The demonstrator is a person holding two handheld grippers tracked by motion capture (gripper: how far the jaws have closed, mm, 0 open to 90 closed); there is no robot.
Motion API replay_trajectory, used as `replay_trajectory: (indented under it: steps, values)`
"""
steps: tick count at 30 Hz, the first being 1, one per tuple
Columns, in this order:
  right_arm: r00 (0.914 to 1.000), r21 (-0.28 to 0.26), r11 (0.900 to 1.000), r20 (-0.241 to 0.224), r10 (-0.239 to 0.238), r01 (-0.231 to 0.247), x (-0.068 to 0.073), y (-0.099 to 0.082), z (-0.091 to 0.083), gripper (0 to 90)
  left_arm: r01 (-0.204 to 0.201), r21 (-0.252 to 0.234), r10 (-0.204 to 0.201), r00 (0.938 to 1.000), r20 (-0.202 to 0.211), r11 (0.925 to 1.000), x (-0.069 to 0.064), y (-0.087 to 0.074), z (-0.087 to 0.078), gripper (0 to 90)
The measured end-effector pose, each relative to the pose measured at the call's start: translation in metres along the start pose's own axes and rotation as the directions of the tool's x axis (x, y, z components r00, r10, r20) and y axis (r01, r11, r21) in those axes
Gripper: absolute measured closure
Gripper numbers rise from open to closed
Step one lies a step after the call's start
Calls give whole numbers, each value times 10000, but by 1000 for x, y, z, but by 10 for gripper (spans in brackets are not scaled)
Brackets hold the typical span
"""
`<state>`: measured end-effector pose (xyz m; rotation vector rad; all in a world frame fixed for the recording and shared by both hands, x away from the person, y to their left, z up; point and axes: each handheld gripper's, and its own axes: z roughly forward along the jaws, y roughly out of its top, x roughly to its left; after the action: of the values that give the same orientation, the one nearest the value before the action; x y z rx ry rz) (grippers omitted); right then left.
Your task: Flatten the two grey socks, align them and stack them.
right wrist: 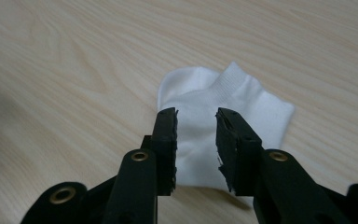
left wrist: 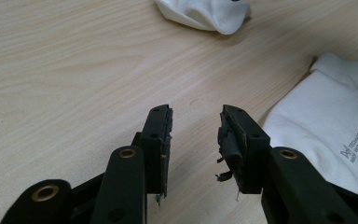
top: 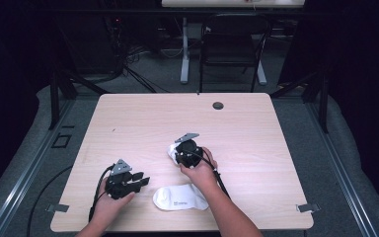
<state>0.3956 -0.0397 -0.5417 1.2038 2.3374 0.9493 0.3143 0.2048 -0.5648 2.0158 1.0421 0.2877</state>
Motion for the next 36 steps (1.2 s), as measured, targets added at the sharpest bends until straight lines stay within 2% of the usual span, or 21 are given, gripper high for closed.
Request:
replay_trajectory:
  steps: [2, 4, 7, 9, 12, 13, 16, 18, 19, 27, 31, 36]
  values:
    - [9996, -58, 9997, -150, 235, -236, 0, 2, 3, 670, -32, 5, 32, 10000, -11, 10000, 0, 0, 0, 626]
    - [9992, -43, 9997, -295, 254, -255, 2, 4, 6, 662, -26, 5, 26, 10000, -6, 10000, 0, 0, 1, 626]
    - [9998, -66, 9999, -130, -154, 154, 9, 7, 12, 643, -23, 24, 23, 10000, 0, 10000, 1, 0, 1, 625]
    - [9996, 29, 9998, -192, -197, 197, 12, 9, 17, 629, 16, 25, -16, 10000, 4, 10000, 1, 0, 2, 626]
    - [9995, 120, 9995, 70, -307, 306, 15, 7, 25, 626, 22, 46, -22, 10000, -6, 10000, 0, 0, 2, 626]
    - [9988, 342, 9984, 190, -452, 445, 14, 7, 27, 638, 23, 45, -23, 10000, -2, 10000, 0, 0, 2, 625]
    - [9995, 569, 9983, 281, -172, 156, 12, 5, 31, 793, 11, 42, -11, 10000, 2, 10000, 0, 0, 2, 626]
    - [9983, 734, 9967, 456, -370, 336, 13, 5, 28, 878, -48, 47, 48, 10000, -3, 10000, 1, 0, 2, 626]
    - [9983, 662, 9973, 468, -357, 326, 13, 5, 27, 892, -52, 46, 52, 10000, -16, 10000, 1, 0, 2, 626]
    - [9993, 408, 9990, 309, -185, 173, 20, 4, 7, 900, -38, 41, 38, 10000, -27, 10000, -1, 0, 3, 626]
    - [9999, 53, 9999, -35, 114, -114, 25, 5, -7, 900, -66, 86, 66, 10000, -35, 9999, -2, 0, 4, 630]
    - [9992, -267, 9993, -285, 271, -279, 30, 7, -26, 900, -287, -43, 287, 9996, -26, 9996, -3, 2, 4, 643]
